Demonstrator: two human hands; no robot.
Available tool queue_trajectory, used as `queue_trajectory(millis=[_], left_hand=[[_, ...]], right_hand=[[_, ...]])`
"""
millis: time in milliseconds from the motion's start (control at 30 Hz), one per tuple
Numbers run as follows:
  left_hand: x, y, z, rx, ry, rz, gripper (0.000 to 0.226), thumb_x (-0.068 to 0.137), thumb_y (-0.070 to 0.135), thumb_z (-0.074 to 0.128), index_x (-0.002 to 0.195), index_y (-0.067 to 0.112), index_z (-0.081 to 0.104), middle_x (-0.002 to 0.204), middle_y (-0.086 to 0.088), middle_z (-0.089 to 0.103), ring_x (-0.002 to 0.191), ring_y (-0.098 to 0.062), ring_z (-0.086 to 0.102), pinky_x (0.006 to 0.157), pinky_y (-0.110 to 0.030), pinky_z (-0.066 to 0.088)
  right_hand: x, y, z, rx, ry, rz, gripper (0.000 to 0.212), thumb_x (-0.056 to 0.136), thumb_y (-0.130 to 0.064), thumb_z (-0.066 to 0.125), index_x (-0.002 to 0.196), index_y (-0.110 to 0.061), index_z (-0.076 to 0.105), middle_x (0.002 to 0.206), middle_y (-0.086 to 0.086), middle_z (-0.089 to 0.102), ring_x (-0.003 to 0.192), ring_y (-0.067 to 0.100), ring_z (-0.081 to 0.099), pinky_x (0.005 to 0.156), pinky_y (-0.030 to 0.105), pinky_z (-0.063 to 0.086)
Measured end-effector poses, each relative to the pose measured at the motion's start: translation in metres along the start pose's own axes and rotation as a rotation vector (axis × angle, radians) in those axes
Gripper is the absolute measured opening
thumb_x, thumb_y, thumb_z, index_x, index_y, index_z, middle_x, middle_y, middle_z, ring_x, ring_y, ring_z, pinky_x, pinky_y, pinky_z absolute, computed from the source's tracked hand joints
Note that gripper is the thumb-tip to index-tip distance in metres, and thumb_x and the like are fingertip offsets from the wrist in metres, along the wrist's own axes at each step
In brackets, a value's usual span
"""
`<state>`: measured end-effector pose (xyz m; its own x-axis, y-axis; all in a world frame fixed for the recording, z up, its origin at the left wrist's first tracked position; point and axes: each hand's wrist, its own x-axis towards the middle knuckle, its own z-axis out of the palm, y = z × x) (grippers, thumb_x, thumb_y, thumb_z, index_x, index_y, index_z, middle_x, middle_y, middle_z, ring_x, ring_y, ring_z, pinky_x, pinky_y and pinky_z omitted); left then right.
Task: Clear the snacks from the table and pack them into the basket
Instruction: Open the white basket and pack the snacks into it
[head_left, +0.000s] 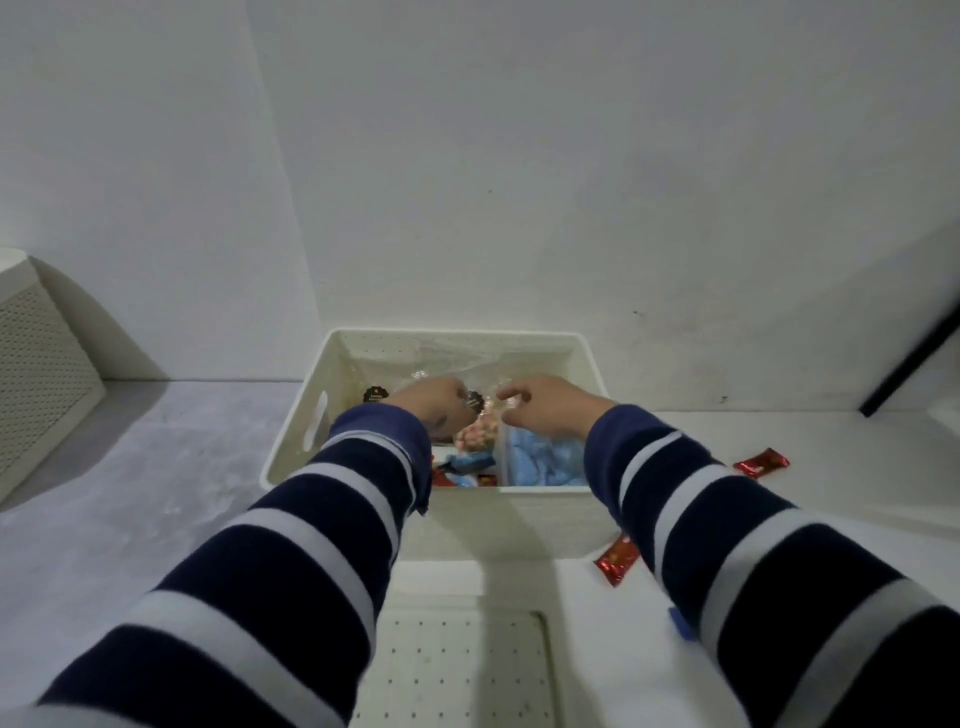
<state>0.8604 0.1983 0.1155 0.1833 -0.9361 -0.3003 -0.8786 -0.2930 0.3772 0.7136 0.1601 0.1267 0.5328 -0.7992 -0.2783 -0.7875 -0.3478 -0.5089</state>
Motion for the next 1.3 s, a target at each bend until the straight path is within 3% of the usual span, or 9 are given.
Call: queue_trajectory(millis=[333,533,667,733,833,933,1100,1300], left_hand=[[0.009,0.178,0.048,-0.029,0.069,0.318,0.042,0.096,0.028,0.047,0.137,0.019,0.047,0.142,-0.003,0.047,0.128,-0.021,0.045,0.103,-0.03,0.034],[0.043,0.245,0.116,-0.061,0.004,0.33,0.036,0.096,0.026,0.048,0.132,0.022,0.052,0.14,-0.003,0.048,0.126,-0.022,0.047,0.102,-0.03,0.036],[0.081,0.247,0.181,-0.085,-0.012,0.256,0.03,0.092,0.026,0.052,0.12,0.03,0.062,0.138,-0.005,0.05,0.12,-0.024,0.051,0.103,-0.035,0.04],[0.095,0.239,0.214,-0.053,-0.013,0.207,0.034,0.092,0.031,0.05,0.124,0.035,0.058,0.145,-0.006,0.04,0.132,-0.026,0.038,0.111,-0.04,0.031],[0.106,0.228,0.245,0.017,-0.01,0.136,0.039,0.095,0.042,0.043,0.134,0.041,0.047,0.154,-0.007,0.021,0.141,-0.032,0.017,0.115,-0.05,0.019],[0.107,0.221,0.264,0.066,-0.063,0.084,0.044,0.097,0.052,0.032,0.139,0.044,0.039,0.159,-0.004,0.009,0.145,-0.035,0.006,0.116,-0.055,0.013],[0.084,0.204,0.281,0.074,-0.076,0.087,0.046,0.1,0.044,0.029,0.146,0.038,0.028,0.16,0.006,0.005,0.147,-0.024,-0.002,0.119,-0.047,0.004],[0.042,0.202,0.294,0.126,-0.063,0.126,0.045,0.102,0.04,0.02,0.147,0.035,0.027,0.16,0.002,0.01,0.148,-0.023,0.001,0.118,-0.054,0.007]], right_hand=[[-0.068,0.151,-0.08,-0.07,0.089,0.228,0.042,0.094,-0.028,0.053,0.136,-0.022,0.049,0.142,0.0,0.048,0.127,0.02,0.047,0.104,0.029,0.035],[-0.076,0.245,-0.097,-0.068,0.042,0.275,0.042,0.095,-0.027,0.051,0.136,-0.022,0.05,0.144,0.0,0.044,0.128,0.02,0.047,0.102,0.027,0.036],[-0.057,0.307,-0.077,-0.11,0.003,0.267,0.036,0.096,-0.032,0.047,0.131,-0.026,0.055,0.139,0.0,0.052,0.123,0.021,0.051,0.102,0.029,0.039],[-0.047,0.329,-0.062,-0.18,-0.018,0.262,0.037,0.099,-0.033,0.04,0.132,-0.025,0.053,0.135,0.006,0.054,0.12,0.026,0.051,0.102,0.036,0.042],[-0.03,0.353,-0.04,-0.299,0.008,0.296,0.047,0.098,-0.049,0.031,0.144,-0.04,0.03,0.155,0.011,0.023,0.141,0.039,0.02,0.112,0.053,0.024],[-0.016,0.375,-0.022,-0.325,-0.006,0.319,0.052,0.096,-0.058,0.022,0.146,-0.049,0.014,0.161,0.006,-0.001,0.144,0.045,-0.003,0.114,0.061,0.009],[-0.029,0.391,0.003,-0.331,0.0,0.246,0.05,0.099,-0.05,0.021,0.147,-0.046,0.009,0.16,0.004,0.008,0.145,0.043,-0.007,0.113,0.061,0.014],[-0.074,0.387,0.028,-0.318,0.066,0.188,0.048,0.1,-0.043,0.026,0.148,-0.04,0.018,0.16,0.004,0.011,0.146,0.04,-0.001,0.115,0.059,0.016]])
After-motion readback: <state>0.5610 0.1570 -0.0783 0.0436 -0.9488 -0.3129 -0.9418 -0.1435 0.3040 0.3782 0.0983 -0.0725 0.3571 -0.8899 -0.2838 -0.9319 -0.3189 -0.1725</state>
